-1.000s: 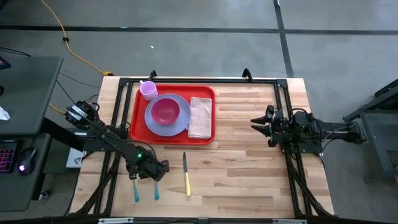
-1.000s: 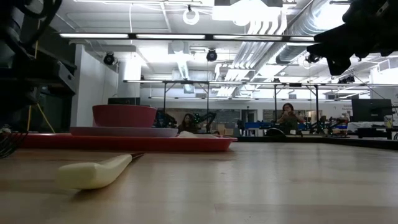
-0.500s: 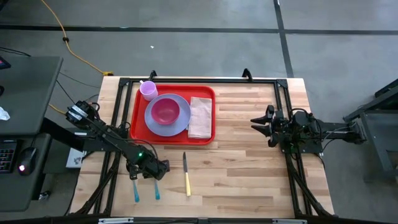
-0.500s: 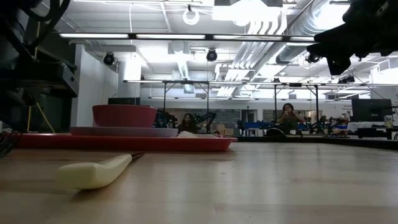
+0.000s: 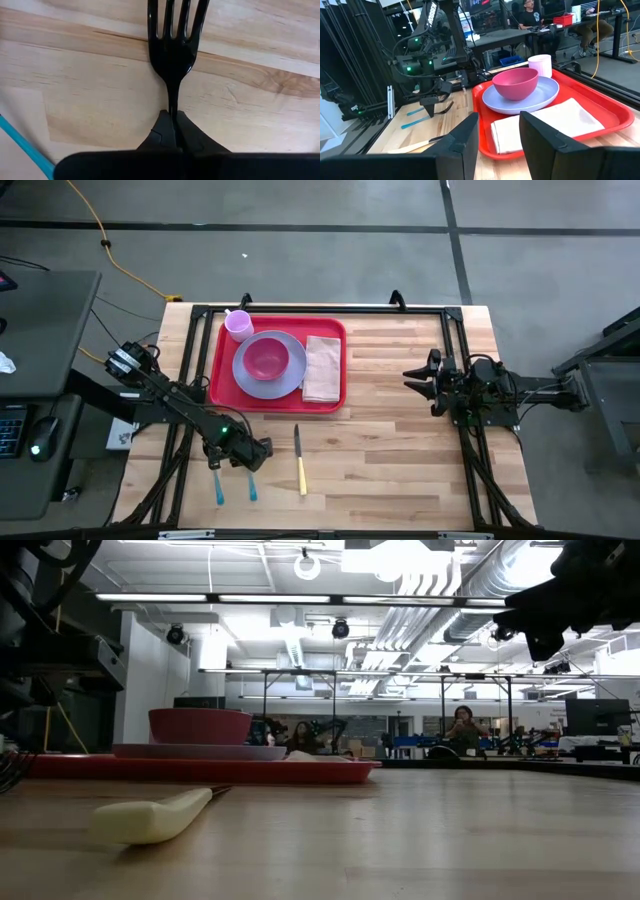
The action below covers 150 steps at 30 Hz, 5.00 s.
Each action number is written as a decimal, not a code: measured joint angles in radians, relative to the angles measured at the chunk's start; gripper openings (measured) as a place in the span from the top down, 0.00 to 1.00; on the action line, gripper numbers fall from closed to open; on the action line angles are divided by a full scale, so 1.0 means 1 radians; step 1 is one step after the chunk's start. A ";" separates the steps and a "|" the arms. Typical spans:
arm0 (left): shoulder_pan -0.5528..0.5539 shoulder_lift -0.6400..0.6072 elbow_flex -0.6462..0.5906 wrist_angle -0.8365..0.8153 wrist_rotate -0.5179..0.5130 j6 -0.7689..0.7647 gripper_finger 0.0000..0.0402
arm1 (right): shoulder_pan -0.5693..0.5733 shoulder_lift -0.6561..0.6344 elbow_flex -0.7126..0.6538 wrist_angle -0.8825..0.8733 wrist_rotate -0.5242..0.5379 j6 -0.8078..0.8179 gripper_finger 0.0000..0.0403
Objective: Set up tray
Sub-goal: Put the blue fork on top of the brown napkin on the right side of the violet plate on the red tray
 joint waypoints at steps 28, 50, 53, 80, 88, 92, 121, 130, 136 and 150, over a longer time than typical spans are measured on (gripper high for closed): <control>0.002 0.002 0.228 -0.188 -0.154 0.059 0.97 | 0.000 0.000 0.000 -0.005 0.015 0.007 0.71; 0.260 0.000 0.591 -0.535 -0.220 0.509 0.97 | 0.000 0.000 0.000 -0.005 0.002 0.027 0.71; 0.316 -0.001 0.620 -0.538 -0.221 0.604 0.97 | 0.000 0.000 0.000 -0.005 0.002 0.027 0.71; 0.640 0.076 0.684 -0.179 -0.209 0.943 0.97 | 0.000 0.001 0.000 -0.035 0.003 0.062 0.71; 0.698 0.167 0.781 -0.174 -0.187 1.001 0.97 | 0.000 0.001 0.000 -0.036 0.003 0.061 0.71; 0.736 0.220 0.863 -0.202 -0.170 1.053 0.97 | 0.000 0.001 0.000 -0.036 0.003 0.061 0.70; 0.879 0.478 0.990 -0.386 -0.091 1.152 0.97 | 0.000 0.001 0.000 -0.042 -0.011 0.084 0.71; 0.883 0.497 0.990 -0.389 -0.115 1.156 0.97 | 0.000 0.001 0.000 -0.042 -0.011 0.087 0.71; 0.895 0.497 0.990 -0.398 -0.117 1.156 0.97 | 0.000 0.001 0.000 -0.042 -0.012 0.088 0.70; 0.892 0.551 0.991 -0.415 -0.075 1.175 0.97 | 0.000 0.001 0.000 -0.043 -0.016 0.088 0.71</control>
